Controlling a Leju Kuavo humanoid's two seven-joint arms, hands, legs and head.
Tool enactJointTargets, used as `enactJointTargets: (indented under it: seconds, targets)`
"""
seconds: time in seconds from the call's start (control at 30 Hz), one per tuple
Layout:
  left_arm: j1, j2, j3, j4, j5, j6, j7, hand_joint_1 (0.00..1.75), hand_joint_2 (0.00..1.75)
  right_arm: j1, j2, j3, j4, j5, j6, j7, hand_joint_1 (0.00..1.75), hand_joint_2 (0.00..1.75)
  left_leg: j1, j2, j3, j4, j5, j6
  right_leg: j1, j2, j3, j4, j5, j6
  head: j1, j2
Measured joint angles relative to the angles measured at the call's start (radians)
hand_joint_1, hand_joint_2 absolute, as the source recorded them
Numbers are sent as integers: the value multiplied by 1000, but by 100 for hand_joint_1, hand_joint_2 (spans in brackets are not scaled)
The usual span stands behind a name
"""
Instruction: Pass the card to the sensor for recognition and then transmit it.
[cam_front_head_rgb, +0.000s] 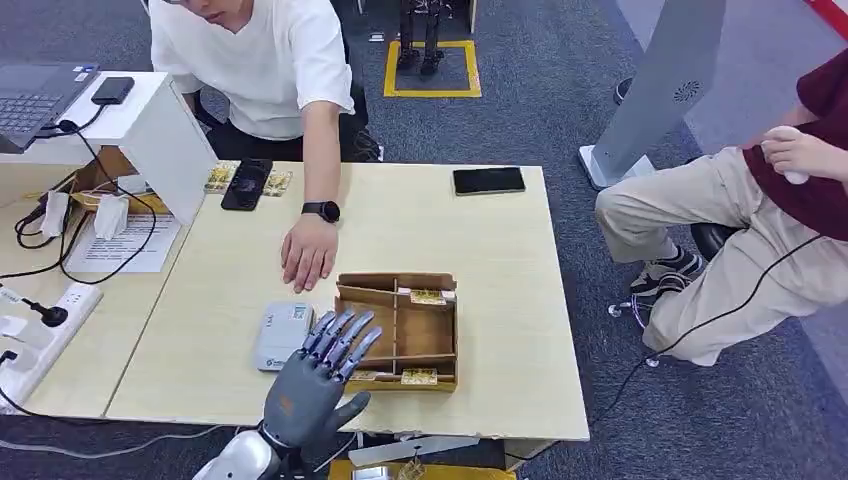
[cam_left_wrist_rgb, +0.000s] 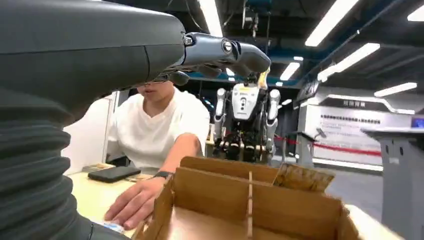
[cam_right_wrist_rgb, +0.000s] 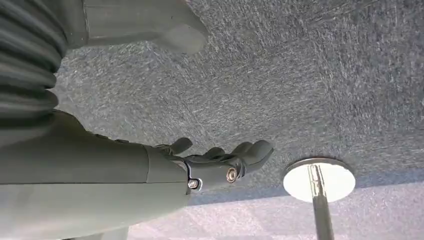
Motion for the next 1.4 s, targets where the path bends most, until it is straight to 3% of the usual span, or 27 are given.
enactJointTargets:
  seconds: [0.43,1.17,1.2,1.23,1.4]
  targets:
    - [-34,10,-10,58,-61,-107,91,0,175,4,0,0,1,-6,0,10,0,175,0,0,0,0,0,0,0,0,0,0,0,0,0,0]
    - [-62,6,-15,151,-107,-193,161,0,175,6,0,0,0,-15,0,14,0,175,0,0,0,0,0,0,0,0,0,0,0,0,0,0]
    - [-62,6,-15,156,-106,-194,161,40,175,6,0,0,0,-15,0,14,0,175,0,0,0,0,0,0,0,0,0,0,0,0,0,0]
    - [-62,6,-15,157,-106,-194,161,175,175,6,0,0,0,-15,0,14,0,175,0,0,0,0,0,0,0,0,0,0,0,0,0,0]
    - [-60,1,-15,164,-52,-164,125,175,175,6,0,0,0,-21,0,14,0,175,0,0,0,0,0,0,0,0,0,0,0,0,0,0]
